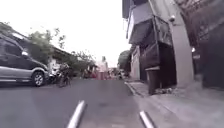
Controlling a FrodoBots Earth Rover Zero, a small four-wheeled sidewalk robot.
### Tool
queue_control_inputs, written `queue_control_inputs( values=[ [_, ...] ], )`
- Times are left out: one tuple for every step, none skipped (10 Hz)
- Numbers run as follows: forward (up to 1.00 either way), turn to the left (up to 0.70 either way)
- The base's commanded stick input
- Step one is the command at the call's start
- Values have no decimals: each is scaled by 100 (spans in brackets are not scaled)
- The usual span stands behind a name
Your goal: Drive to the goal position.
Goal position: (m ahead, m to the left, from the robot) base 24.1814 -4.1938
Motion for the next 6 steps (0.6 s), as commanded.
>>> queue_control_inputs(
  values=[
    [100,0],
    [100,0],
    [100,0],
    [100,0],
    [100,0],
    [100,0]
  ],
)
